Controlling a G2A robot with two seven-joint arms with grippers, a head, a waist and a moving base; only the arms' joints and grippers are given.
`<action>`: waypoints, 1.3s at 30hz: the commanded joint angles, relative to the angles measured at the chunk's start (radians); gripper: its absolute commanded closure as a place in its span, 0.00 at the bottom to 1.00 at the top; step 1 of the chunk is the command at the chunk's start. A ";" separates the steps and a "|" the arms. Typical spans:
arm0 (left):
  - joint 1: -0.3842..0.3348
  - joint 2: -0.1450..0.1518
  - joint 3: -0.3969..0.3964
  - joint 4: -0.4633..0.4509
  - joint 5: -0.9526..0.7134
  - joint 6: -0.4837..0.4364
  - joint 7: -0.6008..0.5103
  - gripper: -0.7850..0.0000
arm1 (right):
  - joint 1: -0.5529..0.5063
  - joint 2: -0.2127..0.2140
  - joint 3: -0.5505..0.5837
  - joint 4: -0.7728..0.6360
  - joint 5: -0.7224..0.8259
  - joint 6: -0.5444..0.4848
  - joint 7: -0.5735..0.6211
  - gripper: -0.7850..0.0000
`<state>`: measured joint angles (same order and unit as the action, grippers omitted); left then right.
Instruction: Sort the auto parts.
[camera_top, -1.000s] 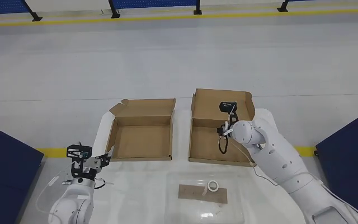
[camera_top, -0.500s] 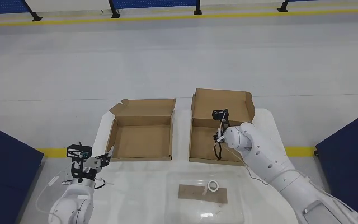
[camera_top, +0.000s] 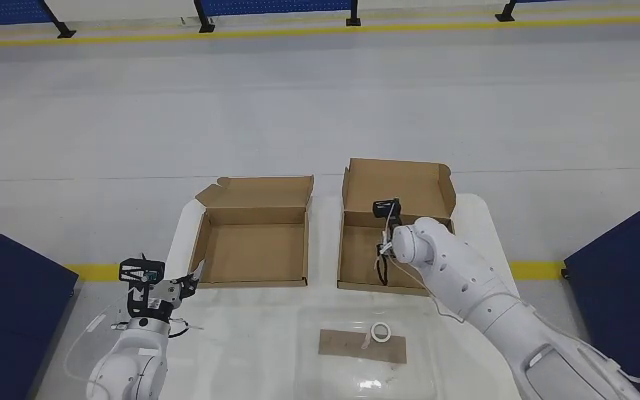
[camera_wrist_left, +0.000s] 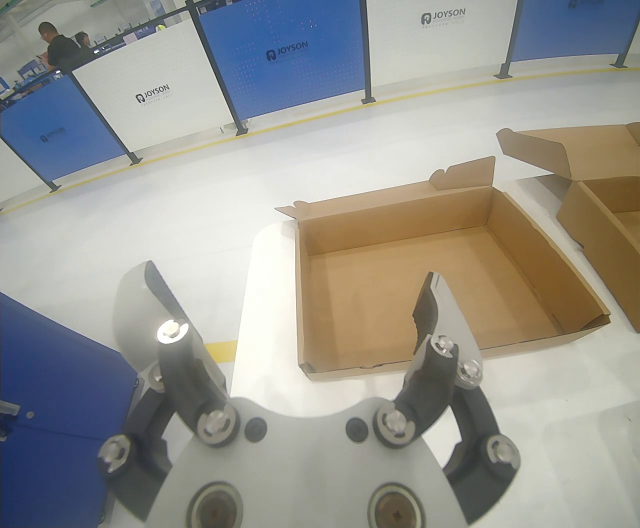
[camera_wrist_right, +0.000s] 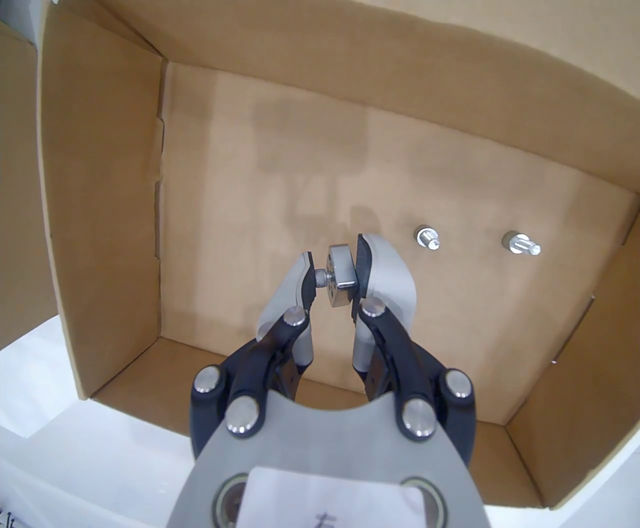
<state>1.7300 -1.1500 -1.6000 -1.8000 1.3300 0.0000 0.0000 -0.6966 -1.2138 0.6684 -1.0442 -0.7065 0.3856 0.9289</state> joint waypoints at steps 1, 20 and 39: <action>0.000 0.000 0.000 0.000 0.000 0.000 0.000 0.00 | 0.004 -0.006 -0.003 0.012 -0.002 0.000 -0.001 1.00; 0.000 0.000 0.000 0.000 0.000 0.000 0.000 0.00 | 0.026 -0.049 0.003 0.098 -0.012 -0.024 0.004 0.70; 0.000 0.000 0.000 0.000 0.000 0.000 0.000 0.00 | -0.024 -0.026 0.108 -0.052 -0.065 -0.024 0.026 0.00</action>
<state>1.7300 -1.1500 -1.6000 -1.8000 1.3300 0.0000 0.0000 -0.7117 -1.2456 0.7615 -1.0711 -0.7697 0.3604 0.9505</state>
